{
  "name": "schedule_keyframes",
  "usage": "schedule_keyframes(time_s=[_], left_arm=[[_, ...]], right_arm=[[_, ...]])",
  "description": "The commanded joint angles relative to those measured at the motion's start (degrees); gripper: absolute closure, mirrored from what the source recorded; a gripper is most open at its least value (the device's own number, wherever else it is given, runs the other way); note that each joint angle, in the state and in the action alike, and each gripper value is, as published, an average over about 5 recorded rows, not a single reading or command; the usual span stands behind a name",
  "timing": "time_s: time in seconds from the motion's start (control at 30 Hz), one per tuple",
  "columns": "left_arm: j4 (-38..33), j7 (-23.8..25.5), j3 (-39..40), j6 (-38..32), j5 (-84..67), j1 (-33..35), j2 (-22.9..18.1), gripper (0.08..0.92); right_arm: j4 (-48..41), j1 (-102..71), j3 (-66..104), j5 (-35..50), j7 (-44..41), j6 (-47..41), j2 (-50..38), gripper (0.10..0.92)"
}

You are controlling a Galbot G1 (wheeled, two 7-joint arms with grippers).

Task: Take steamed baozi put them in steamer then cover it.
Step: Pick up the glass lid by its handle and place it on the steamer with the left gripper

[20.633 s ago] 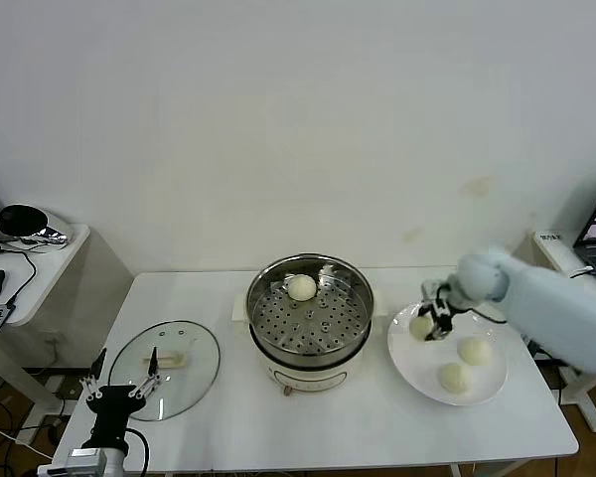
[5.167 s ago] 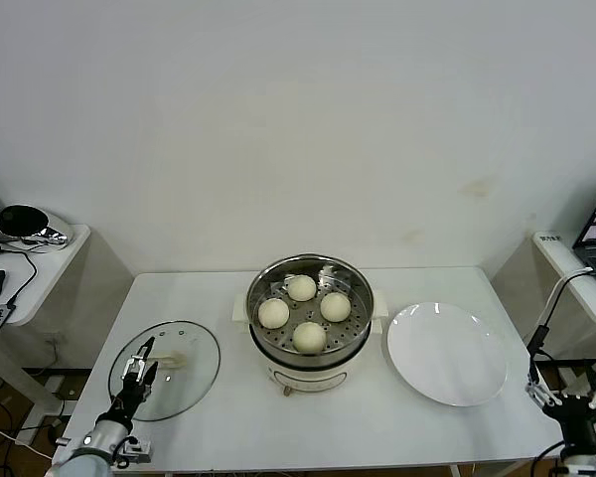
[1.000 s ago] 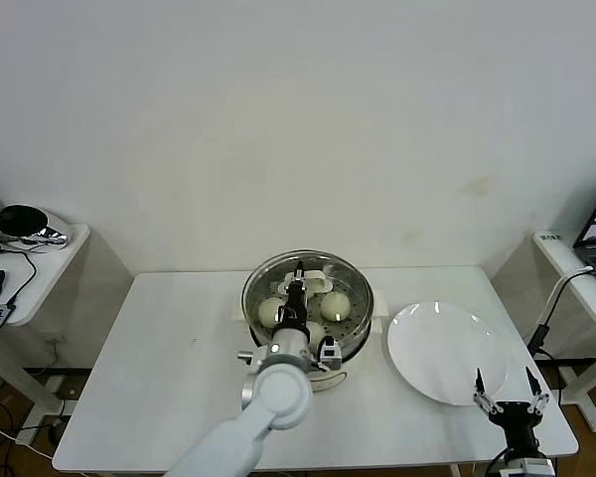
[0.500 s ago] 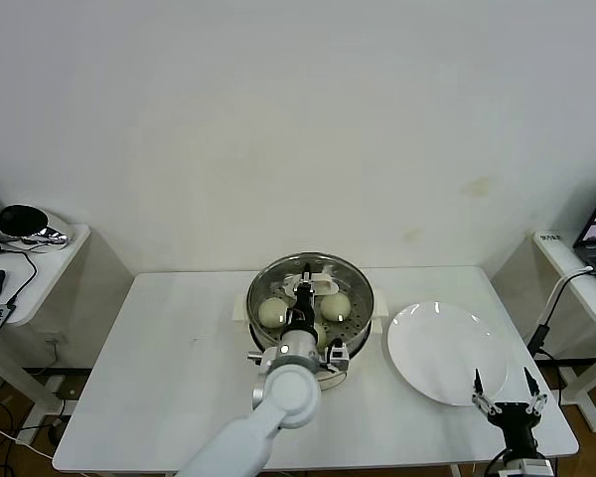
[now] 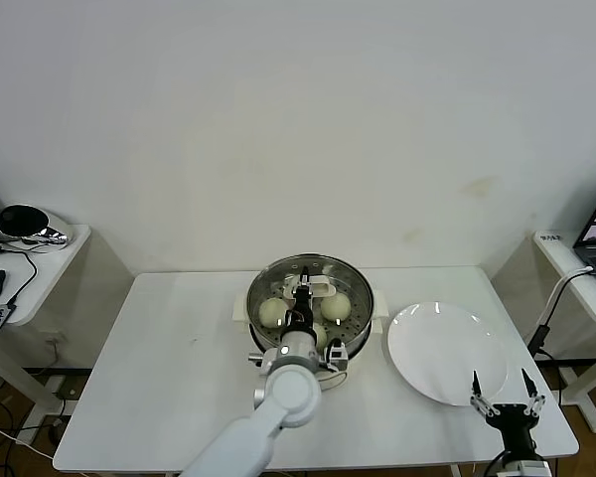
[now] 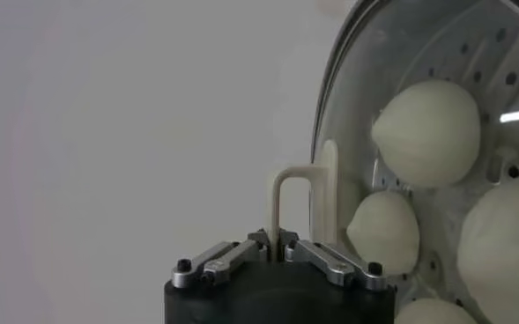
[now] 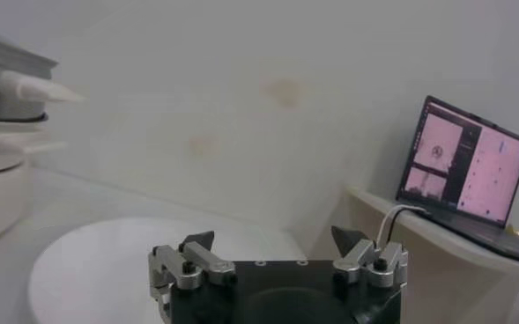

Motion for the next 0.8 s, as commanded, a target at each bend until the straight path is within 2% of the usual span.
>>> schedule_keyframes(time_s=[0.03,0.17,0.3,0.43,0.53,0.67,0.8], left_arm=[[0.36,-0.87,-0.56,0.06,-1.83,0.36,-0.44,0.863],[-1.21,-2.12,-0.86,0.10,-3.08,1.03,-0.19,0.823],[-6.32,-3.01,-0.96,0.17,-4.04,2.50,1.47,0.712],[-14.27,-4.33,-1.35,-0.28,-6.75,6.84,5.21,0.591],[-21.56,-7.38,-2.25,-2.20,-13.96,12.24,9.19,0.504],[-30.46,-15.48,-8.82,-11.30,-25.29,21.10,12.82,0.392],[-35.95,-23.02,-22.88,-27.77,-41.43,33.94,13.67,0.279]], right_arm=[[0.08,-0.06,-0.04,-0.10,-0.08,0.05,0.05,0.203],[0.16,-0.09,-0.11,-0.18,-0.14,0.06,0.08,0.203],[0.30,-0.14,-0.21,-0.30,-0.20,0.05,0.15,0.203],[0.37,-0.28,-0.21,-0.43,-0.23,0.07,0.23,0.203],[0.31,-0.38,-0.21,-0.56,-0.24,0.08,0.24,0.203],[0.23,-0.47,-0.52,-0.95,-0.25,0.25,0.30,0.203],[0.19,-1.01,-1.82,-1.85,-0.25,1.52,-0.23,0.203]])
